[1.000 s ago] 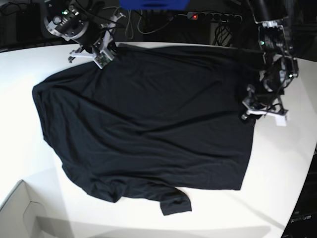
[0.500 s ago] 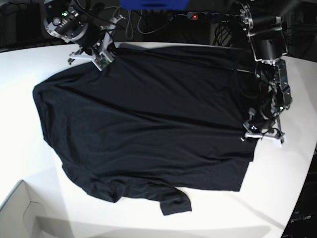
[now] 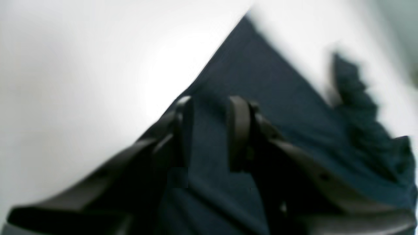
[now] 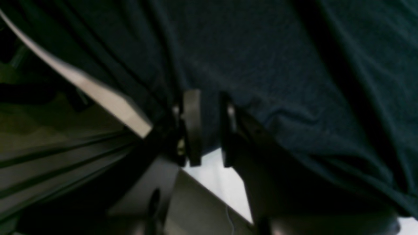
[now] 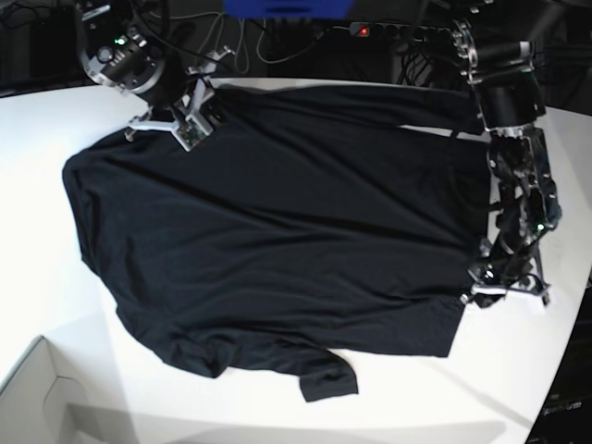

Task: Layout the t-shirt on the table in an organized manner, then fold the t-shirt properly
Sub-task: 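Grasp the shirt's side with the left gripper and pull it toward the robot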

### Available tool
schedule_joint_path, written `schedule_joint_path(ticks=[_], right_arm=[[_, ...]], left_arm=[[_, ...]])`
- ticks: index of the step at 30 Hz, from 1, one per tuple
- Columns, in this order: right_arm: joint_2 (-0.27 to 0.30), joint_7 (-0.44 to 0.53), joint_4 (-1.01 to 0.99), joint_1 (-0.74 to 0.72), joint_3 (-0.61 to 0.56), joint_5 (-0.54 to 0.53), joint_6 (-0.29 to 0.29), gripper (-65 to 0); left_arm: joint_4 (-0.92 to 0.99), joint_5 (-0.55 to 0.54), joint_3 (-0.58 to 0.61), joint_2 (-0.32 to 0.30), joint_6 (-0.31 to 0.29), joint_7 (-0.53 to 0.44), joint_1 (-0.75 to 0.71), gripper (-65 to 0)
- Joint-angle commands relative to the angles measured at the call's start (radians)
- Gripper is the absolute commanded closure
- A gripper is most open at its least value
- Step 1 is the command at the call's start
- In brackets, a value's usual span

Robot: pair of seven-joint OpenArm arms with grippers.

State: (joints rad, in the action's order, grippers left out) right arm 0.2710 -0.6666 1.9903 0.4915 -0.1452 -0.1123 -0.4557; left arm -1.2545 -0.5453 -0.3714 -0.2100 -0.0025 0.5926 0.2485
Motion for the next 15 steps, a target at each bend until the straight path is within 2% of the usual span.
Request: schedule_joint_path(ticks=[1, 6, 10, 15], right_arm=[[0.006, 0.021, 0.022, 0.000, 0.003, -0.011, -0.004, -11.9], [0.004, 0.023, 0.042, 0.009, 0.003, -0.011, -0.004, -12.3], [0.004, 0.023, 0.042, 0.011, 0.003, -0.011, -0.004, -12.3], [0.007, 0.018, 0.040, 0.011, 0.005, -0.011, -0.004, -12.2]], left_arm=[[-0.050, -0.005, -0.005, -0.009, -0.003, 0.020, -0.002, -17.7], [-0.267, -0.005, -0.042, 0.013, -0.003, 0.134, -0.140, -17.7], [-0.276, -0.005, -0.073, 0.070, -0.003, 0.137, -0.234, -17.7], [-0.276, -0.005, -0.070, 0.080, -0.003, 0.145, -0.301, -17.7]])
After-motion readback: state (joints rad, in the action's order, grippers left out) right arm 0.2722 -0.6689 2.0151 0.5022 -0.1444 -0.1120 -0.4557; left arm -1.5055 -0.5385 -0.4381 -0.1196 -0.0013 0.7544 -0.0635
